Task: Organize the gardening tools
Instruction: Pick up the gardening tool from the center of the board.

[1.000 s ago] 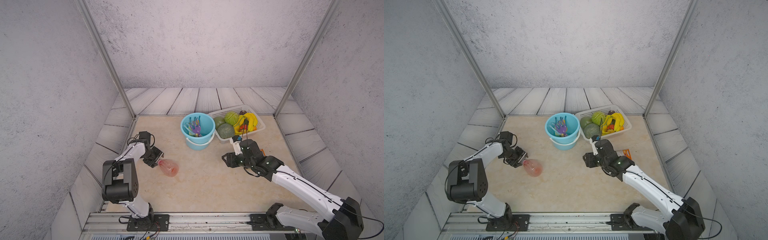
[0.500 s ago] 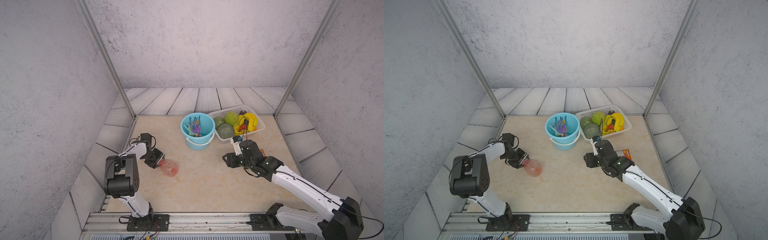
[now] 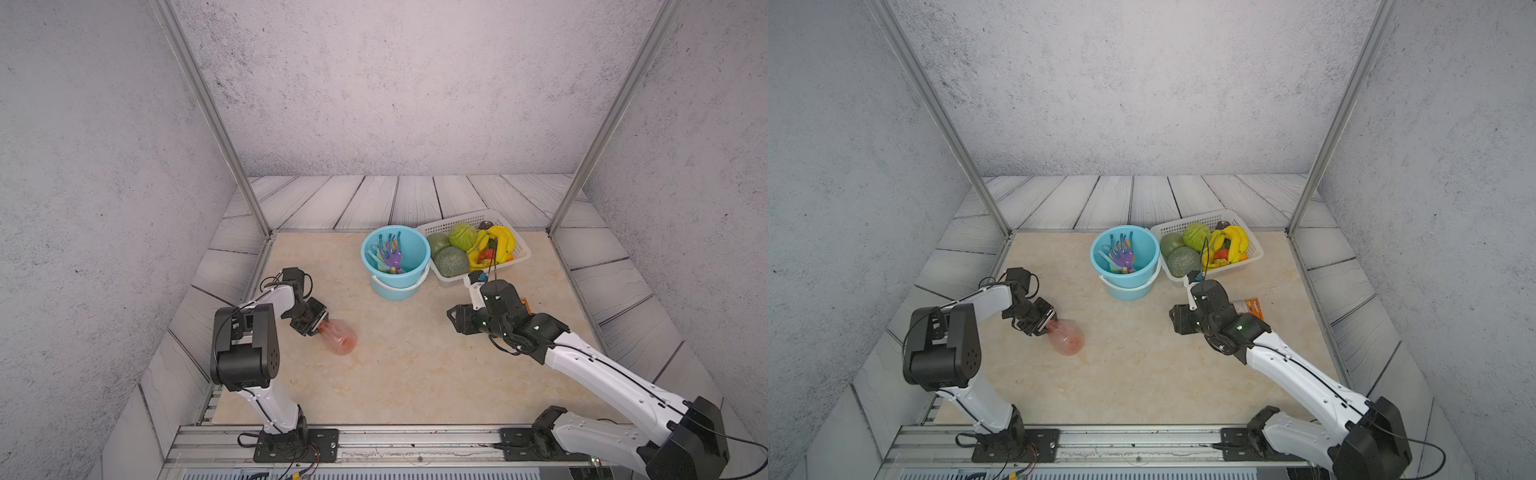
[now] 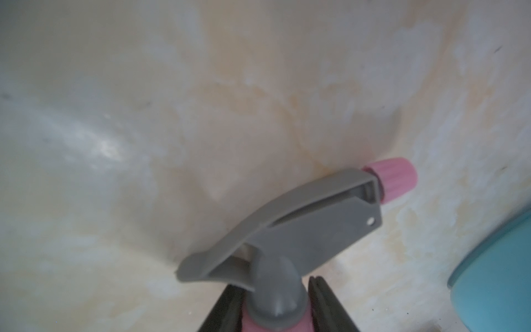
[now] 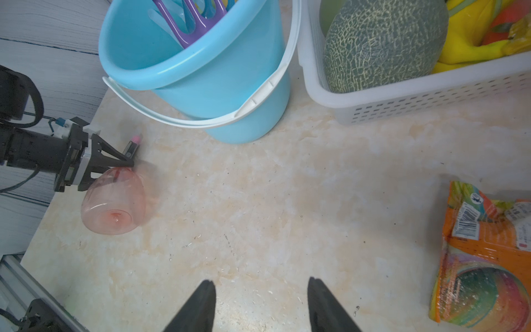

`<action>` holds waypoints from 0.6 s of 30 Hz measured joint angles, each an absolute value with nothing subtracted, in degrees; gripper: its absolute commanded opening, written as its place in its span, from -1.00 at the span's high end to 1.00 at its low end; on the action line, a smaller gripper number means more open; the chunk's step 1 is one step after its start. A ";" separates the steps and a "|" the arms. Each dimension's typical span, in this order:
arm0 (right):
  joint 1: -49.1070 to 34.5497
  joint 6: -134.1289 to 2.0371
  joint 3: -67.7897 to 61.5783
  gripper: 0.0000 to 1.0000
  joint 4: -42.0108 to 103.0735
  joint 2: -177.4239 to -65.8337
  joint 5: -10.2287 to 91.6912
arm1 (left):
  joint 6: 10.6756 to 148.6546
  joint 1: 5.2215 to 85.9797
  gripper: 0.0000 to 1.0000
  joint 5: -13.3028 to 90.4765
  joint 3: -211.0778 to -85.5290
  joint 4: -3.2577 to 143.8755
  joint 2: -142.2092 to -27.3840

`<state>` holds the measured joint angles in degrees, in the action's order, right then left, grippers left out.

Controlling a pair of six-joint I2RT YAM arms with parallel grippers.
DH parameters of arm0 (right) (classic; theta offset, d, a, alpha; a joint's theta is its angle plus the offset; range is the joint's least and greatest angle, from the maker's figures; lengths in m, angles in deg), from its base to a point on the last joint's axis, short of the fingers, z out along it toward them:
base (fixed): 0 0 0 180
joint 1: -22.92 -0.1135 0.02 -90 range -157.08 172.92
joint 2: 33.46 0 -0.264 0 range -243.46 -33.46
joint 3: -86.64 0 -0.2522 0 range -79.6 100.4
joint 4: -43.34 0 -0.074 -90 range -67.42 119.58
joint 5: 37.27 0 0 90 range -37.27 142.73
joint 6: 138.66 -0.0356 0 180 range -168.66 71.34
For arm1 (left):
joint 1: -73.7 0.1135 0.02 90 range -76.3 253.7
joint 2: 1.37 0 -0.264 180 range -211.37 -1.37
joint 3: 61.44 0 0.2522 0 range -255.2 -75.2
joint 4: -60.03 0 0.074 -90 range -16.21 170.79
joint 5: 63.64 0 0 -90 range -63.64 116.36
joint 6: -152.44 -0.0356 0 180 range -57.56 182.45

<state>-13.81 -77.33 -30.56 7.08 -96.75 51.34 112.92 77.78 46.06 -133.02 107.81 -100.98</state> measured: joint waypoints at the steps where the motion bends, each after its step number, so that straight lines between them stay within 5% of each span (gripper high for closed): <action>1: -13.83 -77.39 -30.60 -0.13 7.10 -96.69 51.36 | 112.88 77.80 0.34 46.11 -133.04 107.88 -100.96; 18: -13.81 -77.61 -31.59 -0.13 7.36 -95.70 51.01 | 106.59 74.69 0.55 36.60 -140.34 114.41 -84.83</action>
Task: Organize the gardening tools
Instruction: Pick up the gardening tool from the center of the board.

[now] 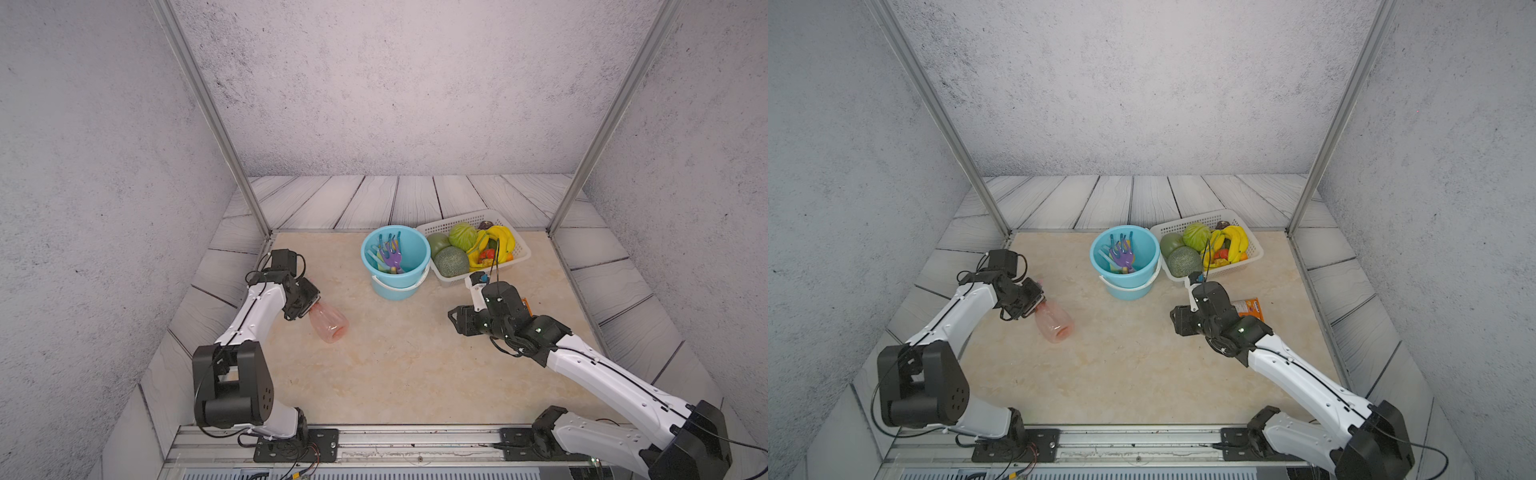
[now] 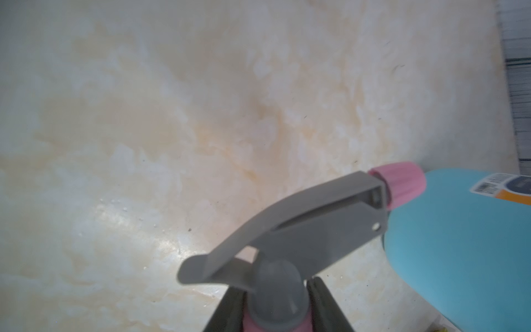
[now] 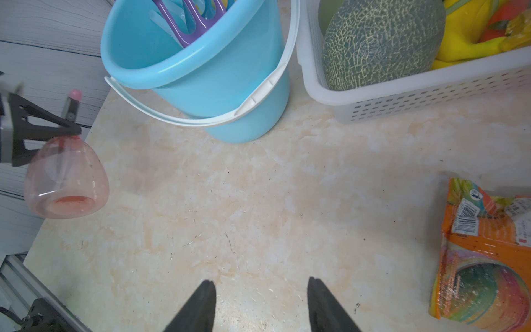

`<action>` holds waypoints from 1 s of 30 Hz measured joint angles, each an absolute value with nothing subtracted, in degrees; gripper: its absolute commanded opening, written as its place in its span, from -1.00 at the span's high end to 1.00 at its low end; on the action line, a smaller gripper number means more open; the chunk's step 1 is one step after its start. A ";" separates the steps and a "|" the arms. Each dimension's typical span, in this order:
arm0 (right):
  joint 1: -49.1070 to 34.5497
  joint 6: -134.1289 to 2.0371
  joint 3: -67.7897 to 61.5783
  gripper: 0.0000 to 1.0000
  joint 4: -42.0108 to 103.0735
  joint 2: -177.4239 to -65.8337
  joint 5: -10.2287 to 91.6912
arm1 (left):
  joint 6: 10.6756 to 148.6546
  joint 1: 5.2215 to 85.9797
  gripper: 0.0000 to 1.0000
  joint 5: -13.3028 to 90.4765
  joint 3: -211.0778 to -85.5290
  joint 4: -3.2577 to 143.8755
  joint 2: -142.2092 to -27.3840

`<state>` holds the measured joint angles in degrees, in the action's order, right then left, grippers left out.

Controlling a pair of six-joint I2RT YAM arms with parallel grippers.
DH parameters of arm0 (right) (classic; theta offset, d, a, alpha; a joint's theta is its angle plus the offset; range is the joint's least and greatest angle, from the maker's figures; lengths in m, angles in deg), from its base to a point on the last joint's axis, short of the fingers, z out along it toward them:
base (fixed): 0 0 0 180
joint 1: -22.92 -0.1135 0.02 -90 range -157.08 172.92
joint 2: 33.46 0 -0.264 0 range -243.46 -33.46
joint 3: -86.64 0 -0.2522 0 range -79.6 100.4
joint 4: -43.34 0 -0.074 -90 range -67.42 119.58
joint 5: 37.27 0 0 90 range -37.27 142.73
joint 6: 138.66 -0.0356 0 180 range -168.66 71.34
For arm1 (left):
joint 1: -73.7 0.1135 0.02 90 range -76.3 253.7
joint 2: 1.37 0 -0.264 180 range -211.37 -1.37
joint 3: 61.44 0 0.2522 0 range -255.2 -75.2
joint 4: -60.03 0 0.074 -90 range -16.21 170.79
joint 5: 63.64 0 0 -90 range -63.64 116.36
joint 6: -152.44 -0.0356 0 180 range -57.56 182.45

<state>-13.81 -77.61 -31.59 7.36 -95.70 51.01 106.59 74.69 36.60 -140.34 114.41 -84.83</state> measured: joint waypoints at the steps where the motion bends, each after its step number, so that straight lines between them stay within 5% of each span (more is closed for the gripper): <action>1: -13.81 -77.61 -31.57 -0.13 7.36 -95.70 50.75 | 105.58 73.30 0.55 35.02 -141.17 114.57 -83.23; 13: -13.81 -74.97 -24.79 -0.15 6.01 -97.28 43.85 | 92.33 58.15 0.56 20.93 -140.82 108.79 -70.42; 30: -13.81 -71.73 -4.38 -0.17 0.39 -108.16 28.41 | 80.16 44.79 0.69 26.13 -126.49 90.13 -54.16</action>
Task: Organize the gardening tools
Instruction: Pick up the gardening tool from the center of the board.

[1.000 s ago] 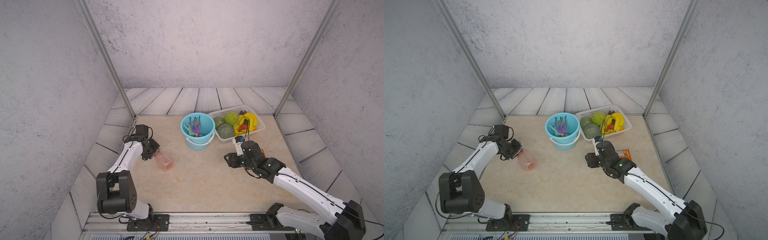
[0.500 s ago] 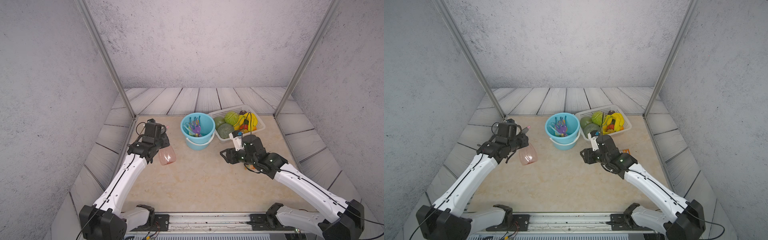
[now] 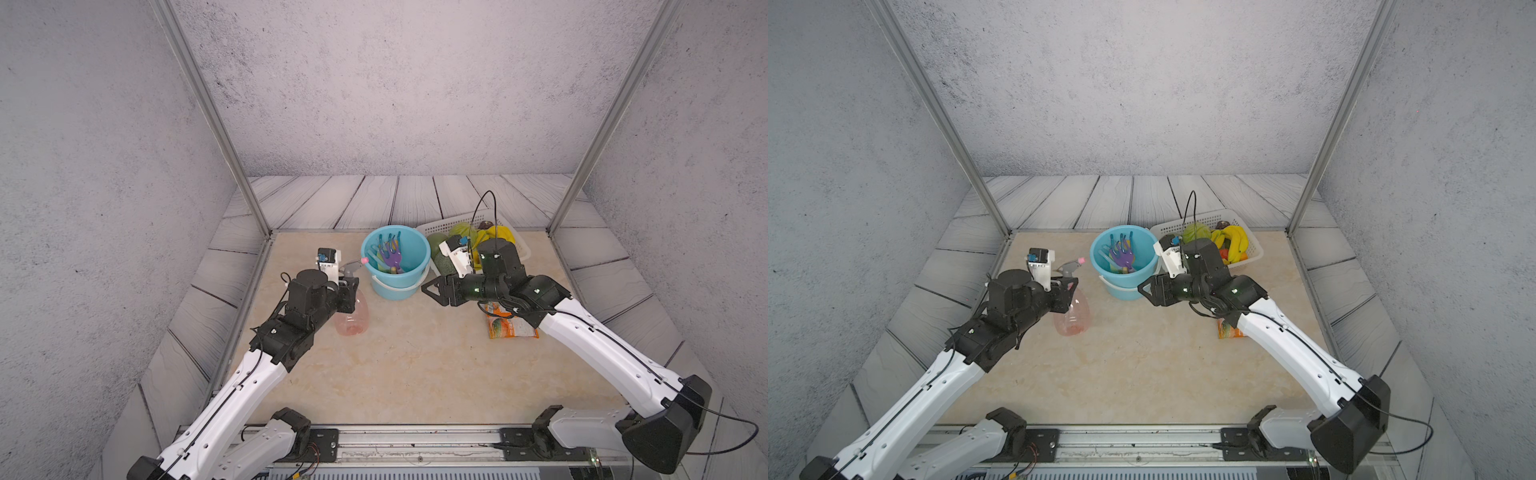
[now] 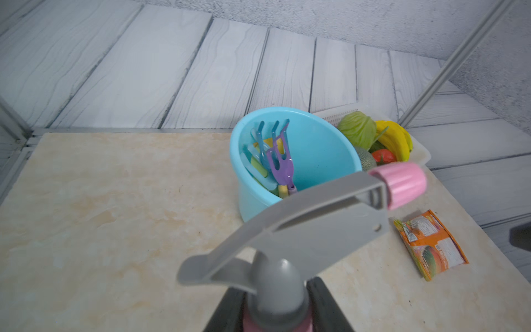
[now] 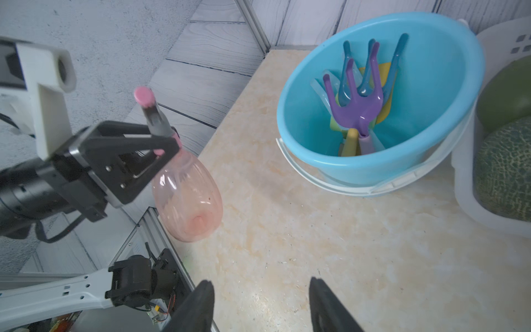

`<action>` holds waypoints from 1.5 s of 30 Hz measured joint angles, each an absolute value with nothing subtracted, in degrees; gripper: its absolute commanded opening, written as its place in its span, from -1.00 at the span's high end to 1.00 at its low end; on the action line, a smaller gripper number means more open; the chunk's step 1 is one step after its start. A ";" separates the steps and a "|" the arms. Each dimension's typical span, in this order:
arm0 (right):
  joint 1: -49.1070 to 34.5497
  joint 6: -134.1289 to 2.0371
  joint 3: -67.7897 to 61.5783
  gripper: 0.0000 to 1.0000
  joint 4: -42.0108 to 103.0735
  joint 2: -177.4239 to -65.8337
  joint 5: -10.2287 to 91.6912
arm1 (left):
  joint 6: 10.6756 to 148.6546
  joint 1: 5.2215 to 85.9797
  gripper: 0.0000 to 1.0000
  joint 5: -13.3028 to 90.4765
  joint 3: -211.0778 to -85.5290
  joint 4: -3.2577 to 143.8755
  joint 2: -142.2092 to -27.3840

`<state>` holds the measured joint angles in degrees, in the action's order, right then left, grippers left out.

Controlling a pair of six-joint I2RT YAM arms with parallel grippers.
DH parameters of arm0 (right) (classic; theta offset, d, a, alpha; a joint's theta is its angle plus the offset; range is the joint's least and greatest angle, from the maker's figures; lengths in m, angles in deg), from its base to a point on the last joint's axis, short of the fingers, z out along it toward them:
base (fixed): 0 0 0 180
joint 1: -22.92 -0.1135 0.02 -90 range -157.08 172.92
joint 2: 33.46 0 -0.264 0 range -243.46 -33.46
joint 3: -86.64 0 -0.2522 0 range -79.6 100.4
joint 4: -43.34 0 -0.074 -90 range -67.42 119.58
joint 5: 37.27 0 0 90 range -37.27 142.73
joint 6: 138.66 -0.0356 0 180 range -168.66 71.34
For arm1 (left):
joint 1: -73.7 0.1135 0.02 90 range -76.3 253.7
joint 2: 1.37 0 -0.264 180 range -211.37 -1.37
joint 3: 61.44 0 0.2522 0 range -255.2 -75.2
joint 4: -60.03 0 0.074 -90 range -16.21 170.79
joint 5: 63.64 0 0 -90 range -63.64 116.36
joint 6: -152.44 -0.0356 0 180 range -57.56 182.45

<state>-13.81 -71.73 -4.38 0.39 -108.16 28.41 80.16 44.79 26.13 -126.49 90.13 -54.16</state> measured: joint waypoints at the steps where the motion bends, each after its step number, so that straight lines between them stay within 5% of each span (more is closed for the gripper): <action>1: -13.81 -71.58 -3.41 -0.17 -0.07 -108.68 27.54 | 79.72 43.81 0.69 26.32 -125.92 89.76 -53.84; 26: -18.05 -70.42 4.63 -0.12 -3.92 -115.42 19.13 | 71.26 26.04 0.74 25.98 -123.78 83.86 -58.53; 45: -19.42 -69.48 5.85 0.54 -4.31 -117.89 18.36 | 68.77 24.03 0.73 23.94 -123.78 83.40 -57.86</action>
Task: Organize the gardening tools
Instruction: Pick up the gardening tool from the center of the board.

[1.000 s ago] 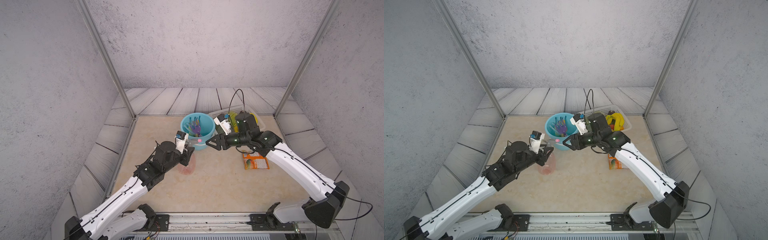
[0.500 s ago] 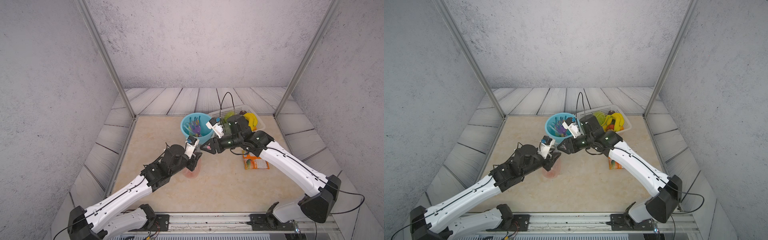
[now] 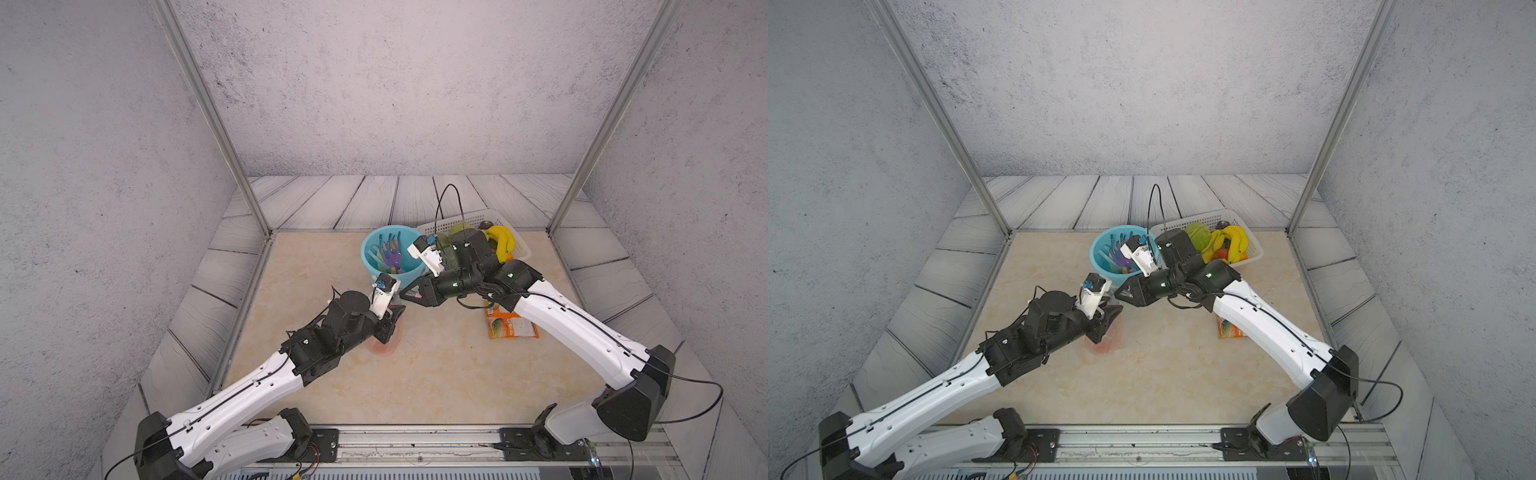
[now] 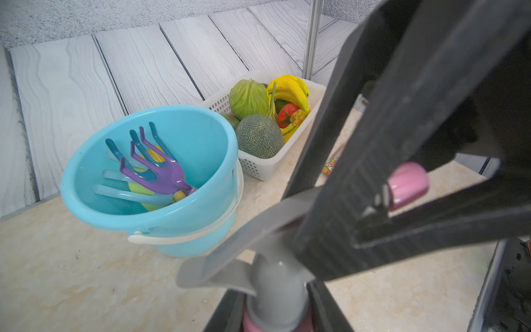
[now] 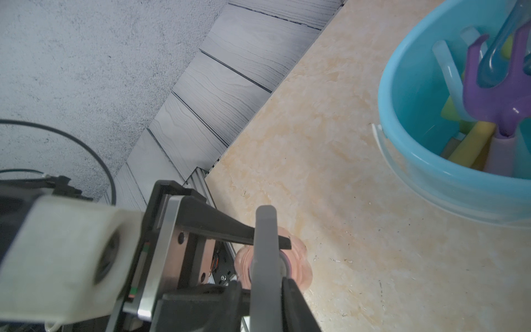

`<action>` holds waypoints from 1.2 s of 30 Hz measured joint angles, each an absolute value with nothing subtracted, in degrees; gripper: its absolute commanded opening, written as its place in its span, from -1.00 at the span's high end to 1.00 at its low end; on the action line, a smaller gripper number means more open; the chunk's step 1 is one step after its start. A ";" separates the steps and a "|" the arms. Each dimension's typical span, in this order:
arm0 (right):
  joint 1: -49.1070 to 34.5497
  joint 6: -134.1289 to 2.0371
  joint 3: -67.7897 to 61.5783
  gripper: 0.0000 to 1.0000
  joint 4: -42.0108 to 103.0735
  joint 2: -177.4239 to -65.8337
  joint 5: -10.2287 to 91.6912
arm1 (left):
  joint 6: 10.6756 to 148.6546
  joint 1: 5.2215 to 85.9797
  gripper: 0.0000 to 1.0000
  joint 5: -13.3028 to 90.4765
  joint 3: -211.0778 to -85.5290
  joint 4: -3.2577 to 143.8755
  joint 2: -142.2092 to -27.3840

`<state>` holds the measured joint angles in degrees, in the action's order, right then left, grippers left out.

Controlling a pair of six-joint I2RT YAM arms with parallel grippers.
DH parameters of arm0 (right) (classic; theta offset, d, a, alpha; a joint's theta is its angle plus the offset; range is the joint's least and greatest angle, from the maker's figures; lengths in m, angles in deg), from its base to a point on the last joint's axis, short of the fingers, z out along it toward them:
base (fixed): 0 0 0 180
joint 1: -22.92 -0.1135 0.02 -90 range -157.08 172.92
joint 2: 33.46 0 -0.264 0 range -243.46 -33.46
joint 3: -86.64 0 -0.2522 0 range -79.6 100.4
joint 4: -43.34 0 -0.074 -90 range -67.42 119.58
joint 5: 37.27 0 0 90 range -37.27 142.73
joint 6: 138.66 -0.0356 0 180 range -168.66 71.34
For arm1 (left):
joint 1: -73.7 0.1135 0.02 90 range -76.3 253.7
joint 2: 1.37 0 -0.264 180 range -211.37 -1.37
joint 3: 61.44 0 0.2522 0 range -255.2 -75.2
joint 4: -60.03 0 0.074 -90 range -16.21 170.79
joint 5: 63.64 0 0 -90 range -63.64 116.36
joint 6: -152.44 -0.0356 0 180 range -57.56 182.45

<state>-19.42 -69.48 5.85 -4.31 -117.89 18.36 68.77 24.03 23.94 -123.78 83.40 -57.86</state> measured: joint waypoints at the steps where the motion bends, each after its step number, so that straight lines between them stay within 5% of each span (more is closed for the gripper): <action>1: -19.40 -69.46 5.85 0.62 -4.29 -117.97 18.40 | 68.71 24.01 0.73 23.83 -123.78 83.40 -57.83; 6: -19.40 -68.72 6.05 0.87 -4.05 -118.46 18.56 | 68.90 24.01 0.56 23.02 -123.78 83.68 -57.73; 14: -19.93 -68.58 6.29 1.00 -3.92 -119.09 20.55 | 69.36 23.77 -0.31 18.48 -123.69 84.45 -57.31; 17: -20.17 -68.47 7.08 1.00 -4.20 -119.96 23.28 | 71.18 23.79 -0.48 15.24 -123.69 86.85 -56.22; 27: -20.30 -66.33 11.69 1.00 -4.92 -125.41 36.33 | 86.21 28.20 -0.79 4.16 -125.35 105.08 -48.11; 36: -24.76 -61.76 19.73 1.00 -5.38 -134.32 45.29 | 100.12 46.06 -0.88 7.11 -125.66 119.35 -42.67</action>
<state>-24.76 -61.76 19.73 -5.38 -134.32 45.29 100.12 46.06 7.11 -125.66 119.35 -42.67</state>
